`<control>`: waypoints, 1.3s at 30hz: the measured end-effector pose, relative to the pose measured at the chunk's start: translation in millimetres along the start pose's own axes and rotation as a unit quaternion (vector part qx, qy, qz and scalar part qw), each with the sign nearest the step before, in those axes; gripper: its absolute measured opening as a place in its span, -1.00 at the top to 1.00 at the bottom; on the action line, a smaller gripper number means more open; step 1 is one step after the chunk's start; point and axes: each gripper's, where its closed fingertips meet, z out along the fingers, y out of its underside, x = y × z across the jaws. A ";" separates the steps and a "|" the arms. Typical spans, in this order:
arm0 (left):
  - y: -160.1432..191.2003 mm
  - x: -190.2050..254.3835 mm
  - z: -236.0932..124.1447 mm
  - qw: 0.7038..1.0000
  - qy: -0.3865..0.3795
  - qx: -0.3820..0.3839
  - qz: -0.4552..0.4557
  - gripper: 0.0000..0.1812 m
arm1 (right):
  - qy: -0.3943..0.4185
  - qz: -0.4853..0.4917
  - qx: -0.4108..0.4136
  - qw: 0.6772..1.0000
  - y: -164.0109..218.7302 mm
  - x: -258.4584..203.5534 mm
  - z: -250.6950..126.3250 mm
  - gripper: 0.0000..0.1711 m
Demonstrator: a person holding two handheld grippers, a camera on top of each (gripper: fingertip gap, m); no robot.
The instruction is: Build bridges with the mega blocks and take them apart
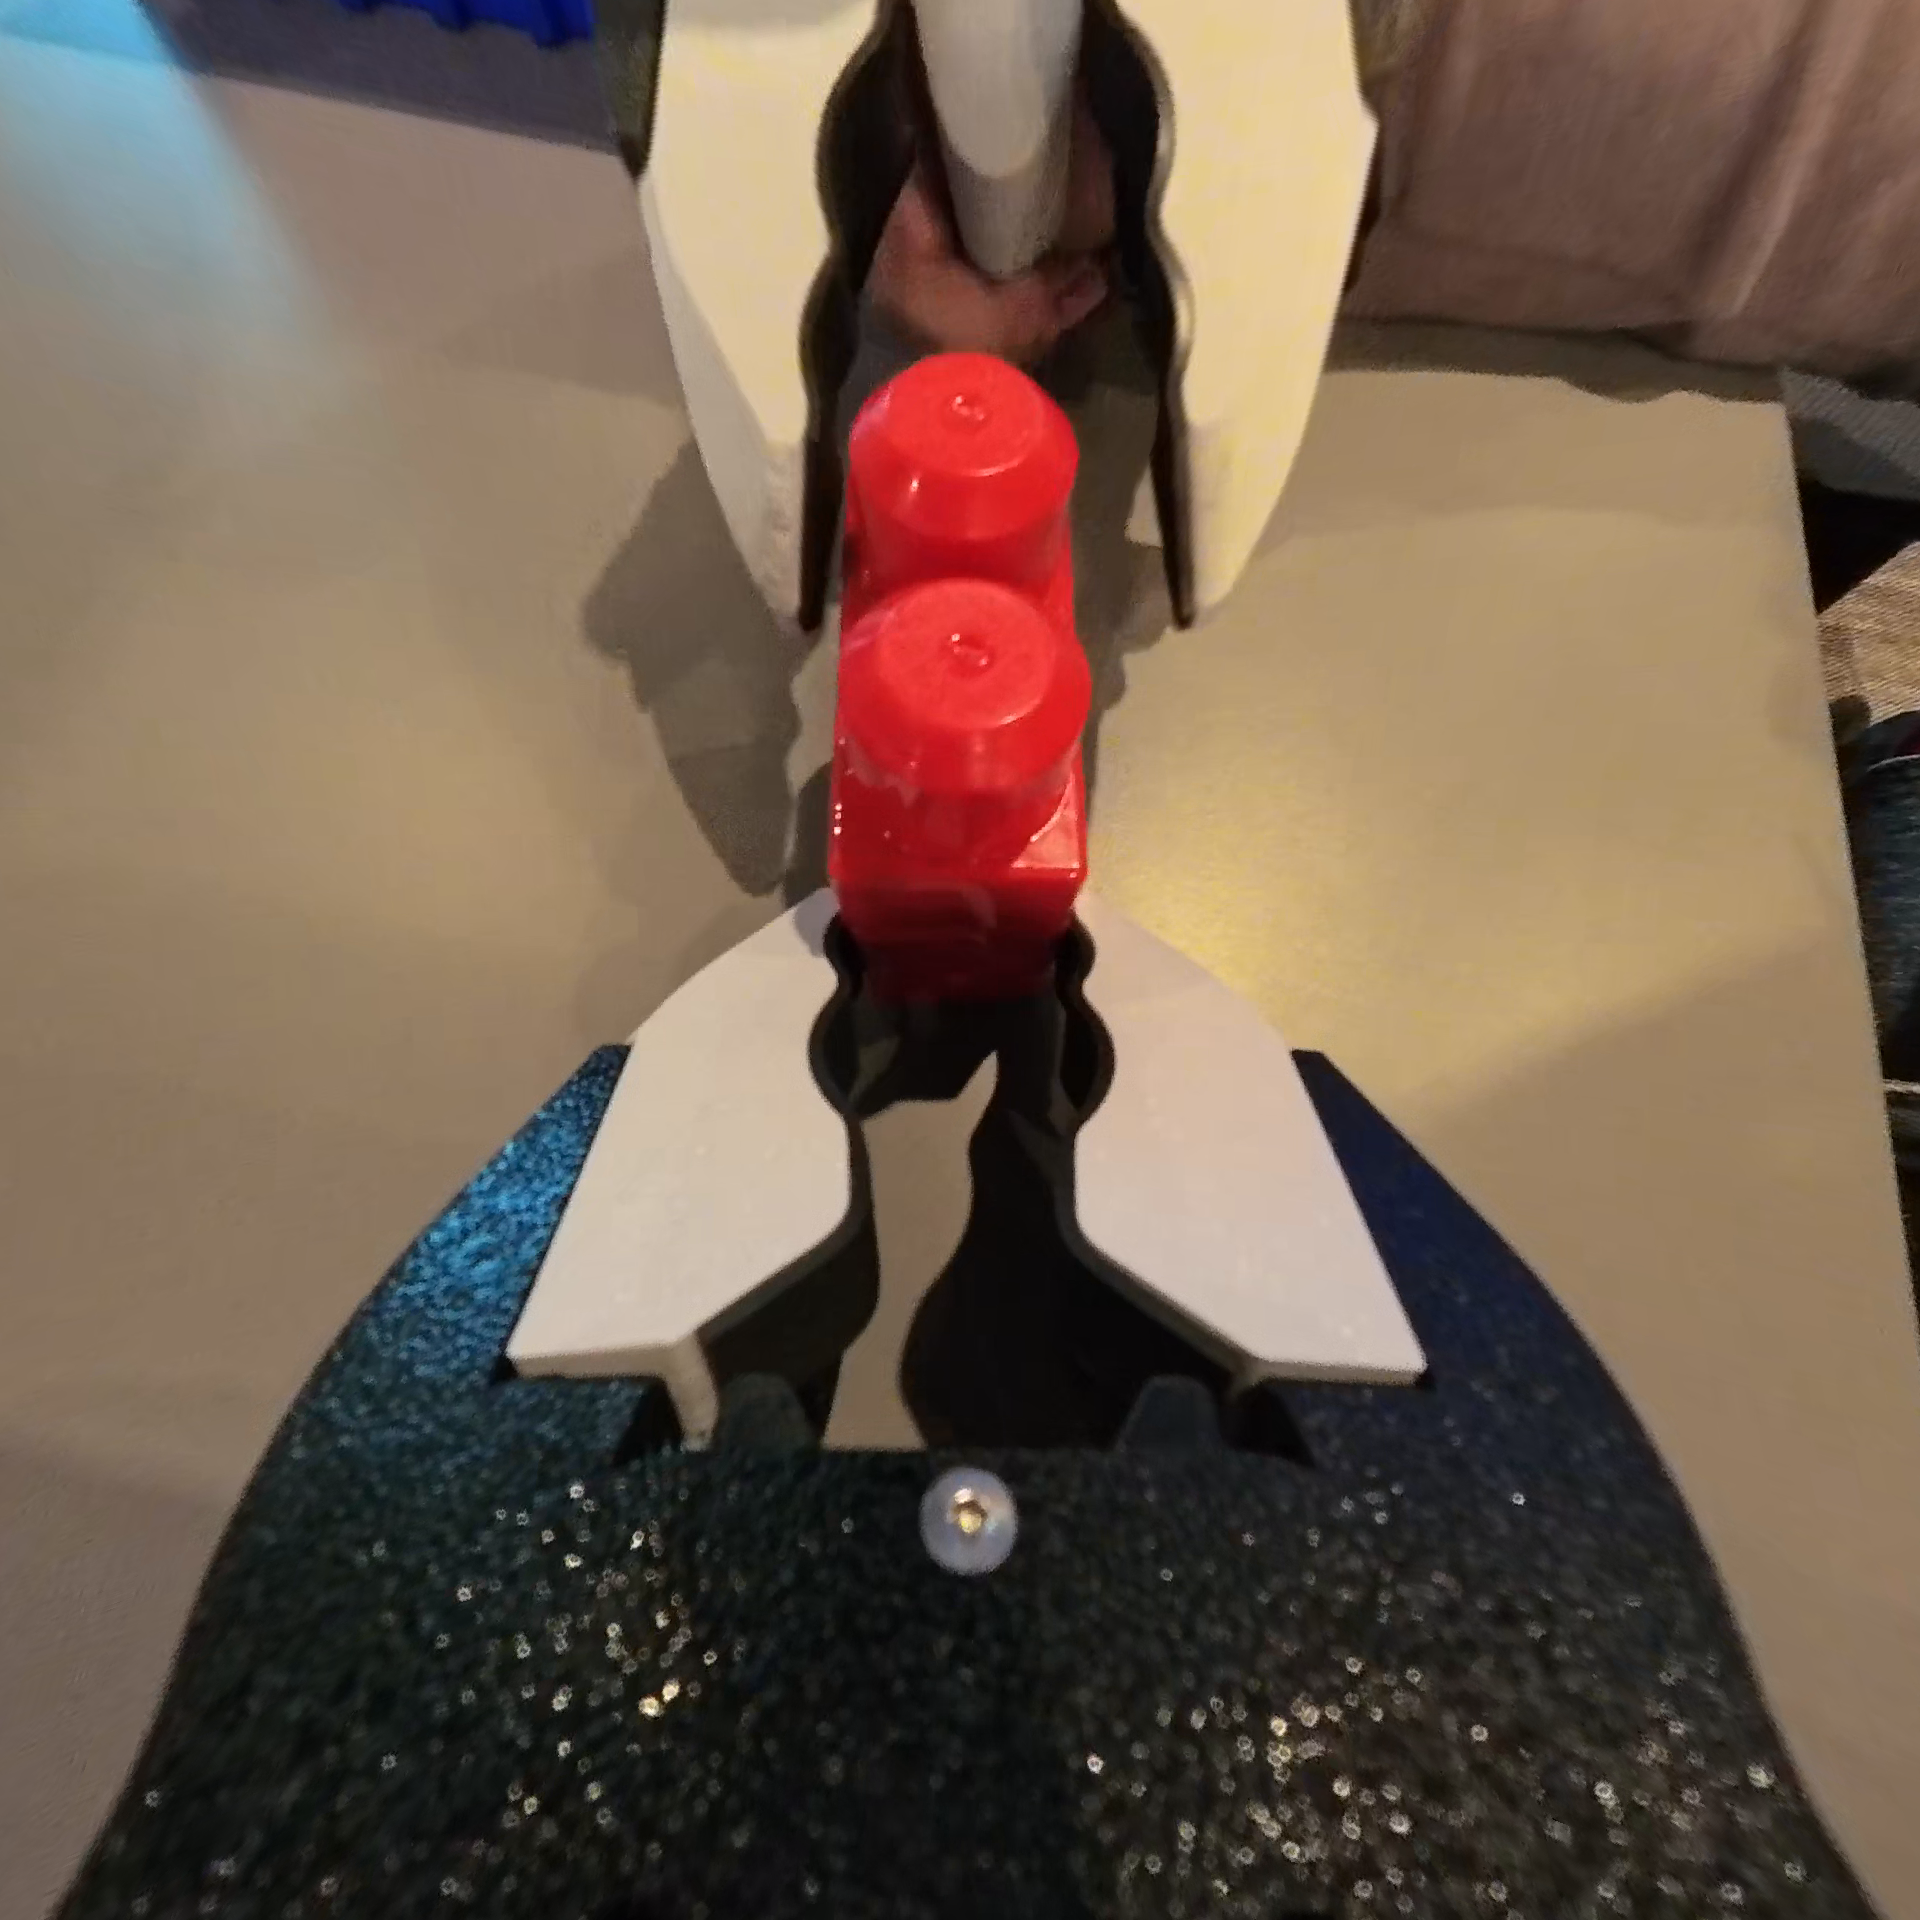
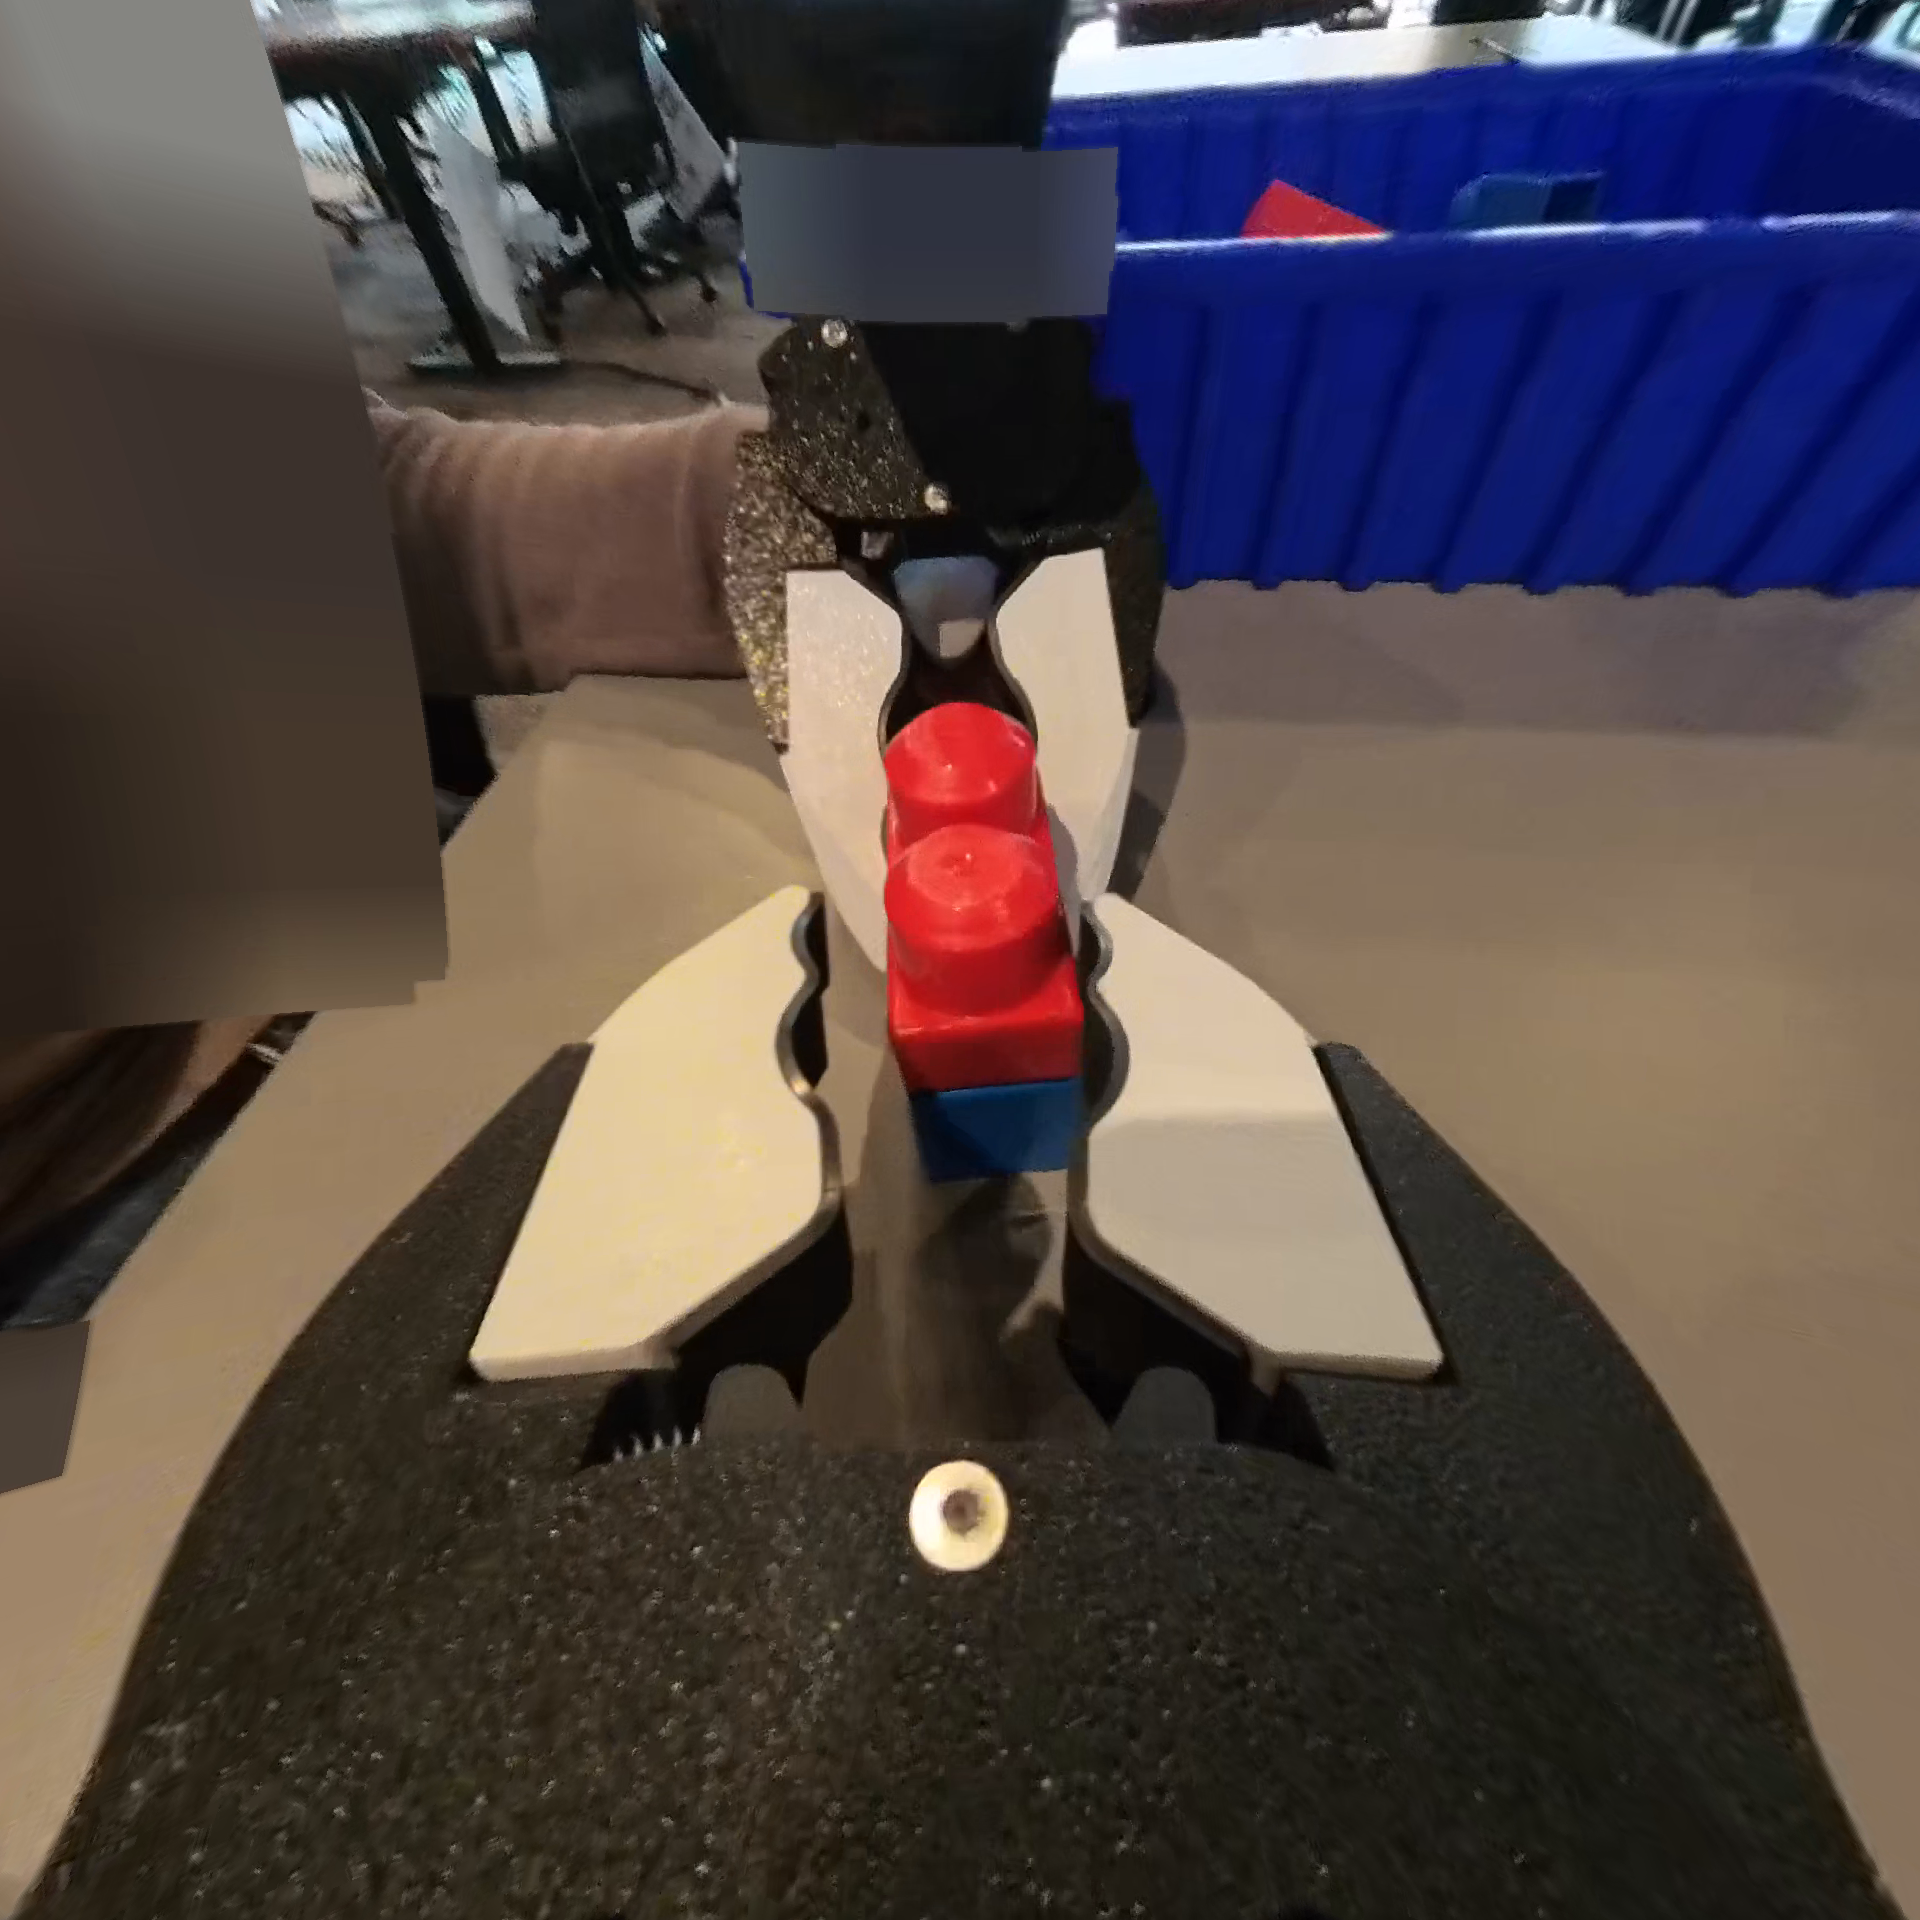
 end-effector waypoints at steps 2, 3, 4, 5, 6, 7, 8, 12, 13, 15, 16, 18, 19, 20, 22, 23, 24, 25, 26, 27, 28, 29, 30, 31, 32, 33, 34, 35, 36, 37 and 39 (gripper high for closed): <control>-0.1 1.5 0.1 1.000 0.003 0.000 0.002 0.60 | 0.022 -0.023 -0.005 0.999 -3.6 2.3 3.3 0.63; -0.2 2.2 0.3 1.000 0.004 0.000 0.002 0.60 | 0.024 -0.031 -0.006 0.999 -5.0 1.8 4.1 0.63; -0.2 2.3 0.2 1.000 0.004 0.000 0.002 0.60 | 0.023 -0.029 -0.008 0.999 -5.3 1.7 4.4 0.64; -0.2 2.3 0.2 1.000 0.003 0.000 0.002 0.60 | 0.019 -0.024 -0.007 1.000 -4.7 1.5 4.1 0.64; -0.3 2.1 0.3 1.000 0.002 0.000 0.001 0.60 | 0.016 -0.020 -0.003 1.000 -3.9 1.0 3.7 0.64; -0.4 2.1 0.5 1.000 0.002 0.000 0.001 0.60 | 0.014 -0.016 0.003 1.000 -3.5 1.1 3.3 0.64; -0.4 2.2 0.5 1.000 0.001 0.000 0.001 0.60 | 0.016 -0.017 0.007 1.000 -3.5 1.0 3.4 0.64; -0.3 2.2 0.4 1.000 0.000 0.000 0.000 0.61 | 0.014 -0.019 0.018 1.000 -2.8 1.0 3.4 0.64; -0.4 2.2 0.5 1.000 0.000 0.000 0.000 0.61 | 0.014 -0.019 0.019 1.000 -2.8 1.0 3.5 0.64; -0.4 2.2 0.5 1.000 0.000 0.000 0.000 0.61 | 0.015 -0.021 0.016 1.000 -3.1 1.0 3.6 0.64; -0.3 2.3 0.4 1.000 -0.001 0.000 0.000 0.61 | 0.015 -0.023 0.015 1.000 -3.4 0.8 3.6 0.64; -0.5 2.5 0.7 1.000 -0.002 0.000 0.000 0.60 | 0.010 -0.019 0.019 1.000 -4.3 -0.2 3.6 0.59; -0.7 2.3 0.9 1.000 -0.004 0.000 -0.002 0.60 | -0.004 -0.015 0.023 1.000 -6.0 -4.2 4.8 0.46; -0.9 2.0 1.2 1.000 -0.006 0.000 -0.003 0.60 | -0.010 -0.012 0.024 1.000 -7.6 -6.1 7.0 0.35; -1.1 2.0 1.3 1.000 -0.006 0.000 -0.004 0.60 | 0.007 -0.028 0.000 1.000 -3.0 -2.6 12.3 0.35; -1.1 1.9 1.2 1.000 -0.006 0.000 -0.004 0.60 | 0.015 -0.039 -0.013 0.999 -0.5 -1.1 15.0 0.37; -1.1 2.0 1.2 1.000 -0.006 0.000 -0.004 0.60 | 0.018 -0.045 -0.018 0.999 0.1 -0.9 16.9 0.45; -1.1 2.3 1.2 1.000 -0.005 0.000 -0.004 0.60 | 0.025 -0.047 -0.020 0.998 -0.4 0.5 18.0 0.53; -1.0 2.6 1.1 1.000 -0.004 0.000 -0.004 0.60 | 0.034 -0.048 -0.023 0.998 -0.5 2.9 17.9 0.58; -1.1 2.7 1.1 1.000 -0.004 0.000 -0.004 0.60 | 0.034 -0.044 -0.026 0.998 -0.3 3.0 17.8 0.58; -1.2 2.8 1.1 1.000 -0.004 0.001 -0.004 0.60 | 0.033 -0.040 -0.028 0.998 -0.1 3.1 17.9 0.58; -1.2 2.8 1.1 1.000 -0.004 0.001 -0.004 0.60 | 0.034 -0.039 -0.027 0.998 -0.1 3.0 18.0 0.58; -1.0 2.5 1.1 1.000 -0.005 0.000 -0.004 0.60 | 0.037 -0.040 -0.027 0.998 -0.1 3.1 17.9 0.58; -1.1 1.9 1.3 1.000 -0.009 0.000 -0.002 0.60 | 0.040 -0.040 -0.026 0.998 -0.1 3.5 17.7 0.58; -1.2 0.5 1.8 1.000 -0.016 -0.001 0.001 0.47 | 0.043 -0.039 -0.027 0.998 0.1 4.0 16.9 0.58; -1.3 -1.9 2.3 1.000 -0.026 -0.002 0.004 0.33 | 0.048 -0.038 -0.028 0.998 0.3 5.1 15.3 0.58; -1.5 -4.4 2.7 0.999 -0.035 -0.002 0.004 0.20 | 0.055 -0.039 -0.025 0.997 -0.7 7.0 12.6 0.58; -2.6 -6.5 2.5 0.999 -0.042 0.001 0.005 0.07 | 0.063 -0.043 -0.014 0.997 -4.8 8.4 8.6 0.58; -4.7 -8.2 1.7 0.999 -0.048 0.008 0.006 -0.01 | 0.071 -0.049 0.004 0.996 -12.6 8.9 3.5 0.59; -7.8 -9.6 0.1 0.998 -0.054 0.020 0.008 -0.03 | 0.081 -0.057 0.027 0.995 -24.1 8.4 -3.0 0.59; -15.9 -12.7 -4.7 0.996 -0.069 0.051 0.014 -0.02 | 0.103 -0.084 0.075 0.988 -52.4 3.0 -19.4 0.59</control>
